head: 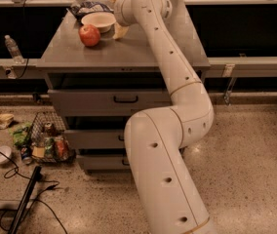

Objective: Move paper bowl near blue chip bag

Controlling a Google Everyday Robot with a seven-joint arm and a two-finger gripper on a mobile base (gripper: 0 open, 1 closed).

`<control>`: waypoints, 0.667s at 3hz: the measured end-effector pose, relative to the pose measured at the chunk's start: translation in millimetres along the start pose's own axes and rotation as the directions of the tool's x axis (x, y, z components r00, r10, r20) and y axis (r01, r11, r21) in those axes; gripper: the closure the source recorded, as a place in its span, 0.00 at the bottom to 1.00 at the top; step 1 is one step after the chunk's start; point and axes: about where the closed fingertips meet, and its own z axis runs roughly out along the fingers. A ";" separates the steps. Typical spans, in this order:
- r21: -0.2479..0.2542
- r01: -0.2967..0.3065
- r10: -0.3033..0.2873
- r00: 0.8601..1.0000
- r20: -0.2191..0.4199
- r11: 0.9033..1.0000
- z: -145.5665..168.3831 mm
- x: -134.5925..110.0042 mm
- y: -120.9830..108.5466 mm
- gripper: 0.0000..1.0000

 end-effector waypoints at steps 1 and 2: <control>0.033 -0.012 0.014 0.998 -0.059 0.999 -17.8 28.5 -11.2 0.00; 0.119 -0.035 0.053 0.987 -0.151 0.992 -67.0 80.8 -42.4 0.01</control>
Offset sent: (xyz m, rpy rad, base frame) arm 0.0362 -0.2028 0.1277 0.1152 -0.1770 -0.3240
